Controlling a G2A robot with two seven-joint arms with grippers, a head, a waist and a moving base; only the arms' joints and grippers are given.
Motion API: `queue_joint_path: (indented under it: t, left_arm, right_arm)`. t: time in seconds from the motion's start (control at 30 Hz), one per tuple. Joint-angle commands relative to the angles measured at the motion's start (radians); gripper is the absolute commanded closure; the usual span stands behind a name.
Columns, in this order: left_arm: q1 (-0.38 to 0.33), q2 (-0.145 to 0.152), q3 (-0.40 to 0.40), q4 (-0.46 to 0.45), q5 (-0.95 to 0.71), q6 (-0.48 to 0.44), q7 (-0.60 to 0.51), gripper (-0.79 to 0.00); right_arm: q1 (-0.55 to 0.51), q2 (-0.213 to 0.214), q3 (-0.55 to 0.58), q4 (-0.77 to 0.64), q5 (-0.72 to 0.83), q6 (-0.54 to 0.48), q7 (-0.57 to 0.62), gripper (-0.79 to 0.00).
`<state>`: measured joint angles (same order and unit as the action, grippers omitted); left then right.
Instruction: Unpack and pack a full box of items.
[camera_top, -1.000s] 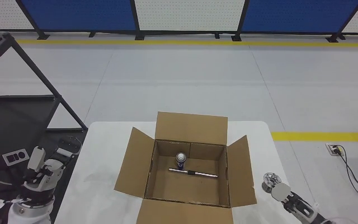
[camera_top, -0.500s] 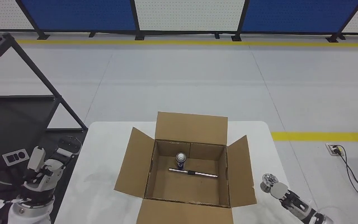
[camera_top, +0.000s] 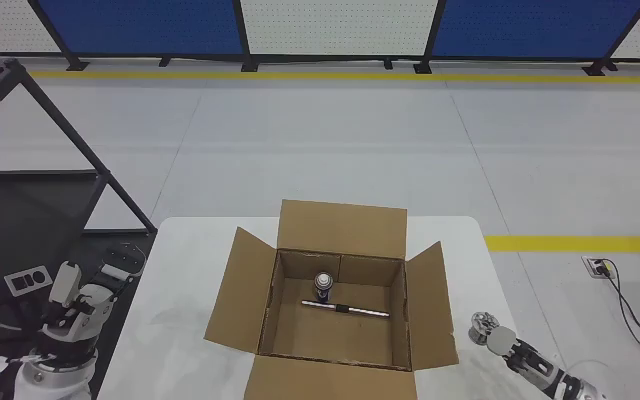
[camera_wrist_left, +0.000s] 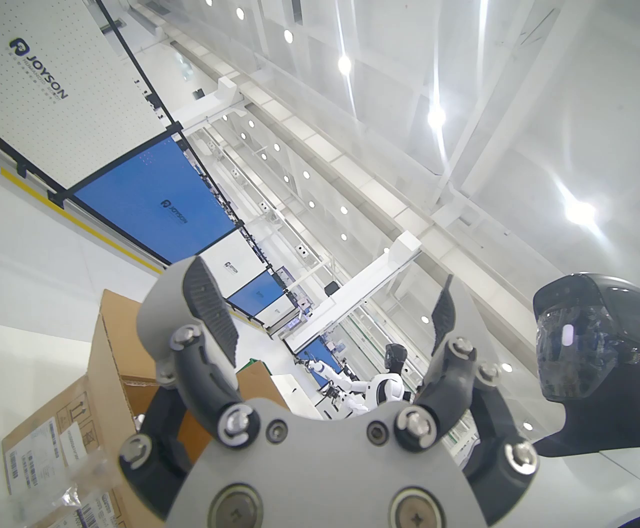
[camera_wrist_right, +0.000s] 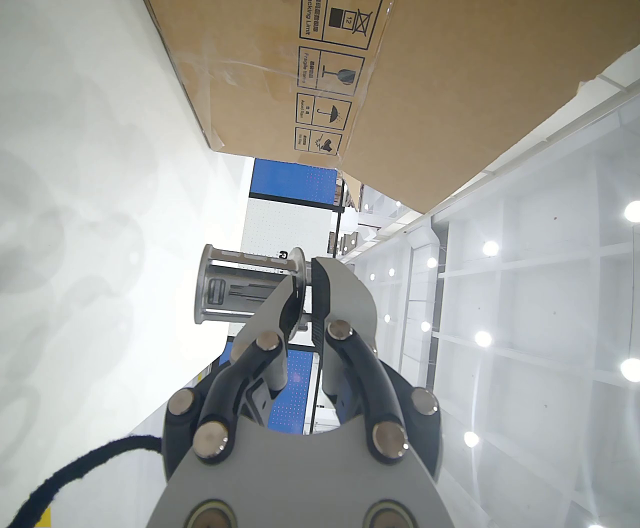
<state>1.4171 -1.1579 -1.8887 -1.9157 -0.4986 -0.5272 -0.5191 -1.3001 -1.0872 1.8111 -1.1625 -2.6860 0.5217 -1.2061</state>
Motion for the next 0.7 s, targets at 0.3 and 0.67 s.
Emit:
queue_joint_path:
  t: [0.3, 0.67]
  left_arm:
    - [0.000, 0.000, 0.000, 0.000, 0.000, 0.000, 0.000, -0.785]
    - [0.000, 0.000, 0.000, 0.000, 0.000, 0.000, 0.000, -0.785]
  right_arm:
    - [-0.023, 0.002, -0.035, -0.073, -0.054, -0.005, 0.068, 0.000]
    - [-0.008, 0.019, -0.060, -0.009, -0.077, 0.042, 0.074, 0.000]
